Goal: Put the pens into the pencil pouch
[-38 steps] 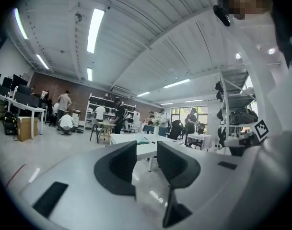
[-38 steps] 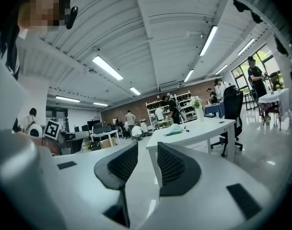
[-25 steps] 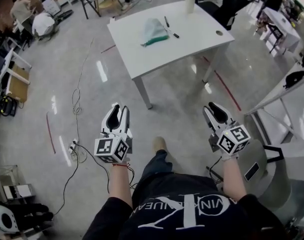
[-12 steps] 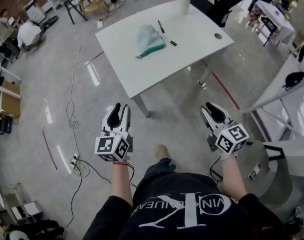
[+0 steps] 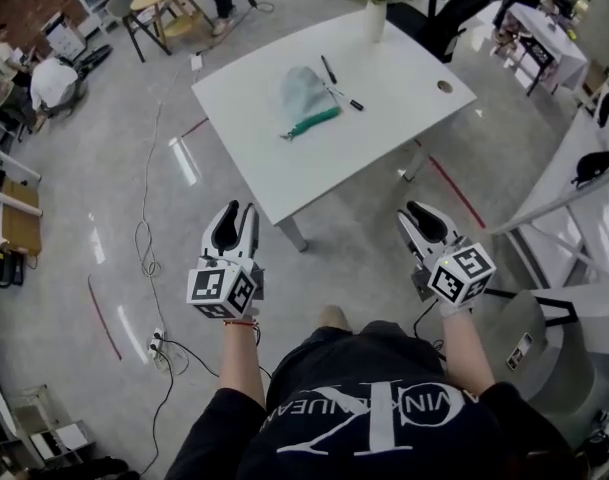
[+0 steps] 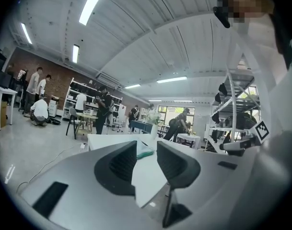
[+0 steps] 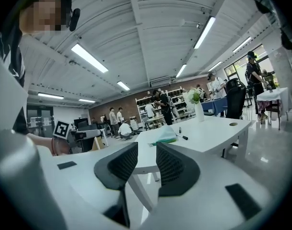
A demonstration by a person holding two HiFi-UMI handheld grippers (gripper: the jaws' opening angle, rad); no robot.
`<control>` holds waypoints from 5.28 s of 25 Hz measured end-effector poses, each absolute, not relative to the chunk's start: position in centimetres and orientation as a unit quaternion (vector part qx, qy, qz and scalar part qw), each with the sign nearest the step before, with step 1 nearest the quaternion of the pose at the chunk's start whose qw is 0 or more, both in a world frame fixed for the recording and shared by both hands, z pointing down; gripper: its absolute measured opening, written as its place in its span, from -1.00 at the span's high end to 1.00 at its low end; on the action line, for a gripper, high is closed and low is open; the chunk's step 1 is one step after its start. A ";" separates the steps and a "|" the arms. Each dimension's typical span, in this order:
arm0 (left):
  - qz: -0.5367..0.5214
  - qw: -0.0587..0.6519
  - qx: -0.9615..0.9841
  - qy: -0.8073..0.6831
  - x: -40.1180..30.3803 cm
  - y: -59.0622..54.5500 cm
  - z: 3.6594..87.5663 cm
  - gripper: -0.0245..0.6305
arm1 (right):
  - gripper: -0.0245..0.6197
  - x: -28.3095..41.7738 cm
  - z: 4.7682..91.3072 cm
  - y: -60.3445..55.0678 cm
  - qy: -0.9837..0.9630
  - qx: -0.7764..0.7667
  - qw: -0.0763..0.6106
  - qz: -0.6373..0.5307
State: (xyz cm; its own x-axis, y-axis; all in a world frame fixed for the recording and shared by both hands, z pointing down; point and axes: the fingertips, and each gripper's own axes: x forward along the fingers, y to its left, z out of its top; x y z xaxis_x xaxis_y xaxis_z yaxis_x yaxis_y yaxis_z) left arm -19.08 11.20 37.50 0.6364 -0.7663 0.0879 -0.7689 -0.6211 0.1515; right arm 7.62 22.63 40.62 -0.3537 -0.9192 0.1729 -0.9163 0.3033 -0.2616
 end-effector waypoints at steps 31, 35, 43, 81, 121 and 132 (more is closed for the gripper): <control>0.054 0.114 0.902 -0.414 -12.7 -3.1 41.4 0.52 | 0.55 10.9 43.9 5.7 0.833 -0.522 -0.038 -0.181; 0.087 0.110 0.905 -0.402 -10.2 -5.2 42.9 0.49 | 0.54 12.1 44.9 2.8 0.836 -0.511 -0.047 -0.193; 0.146 0.092 0.908 -0.382 -6.8 -8.9 44.7 0.42 | 0.54 13.4 46.3 -2.7 0.846 -0.486 -0.062 -0.209; 0.424 -0.050 0.878 -0.216 2.0 -14.5 53.9 0.74 | 0.54 14.8 51.0 -9.7 0.828 -0.487 -0.107 -0.257; 0.260 0.146 0.866 -0.401 -5.6 -17.2 49.4 0.90 | 0.67 15.1 54.7 -14.4 0.794 -0.495 -0.252 -0.246; 0.250 0.144 0.869 -0.401 -4.7 -17.8 49.2 0.90 | 0.67 12.6 50.0 -12.4 0.832 -0.459 -0.184 -0.252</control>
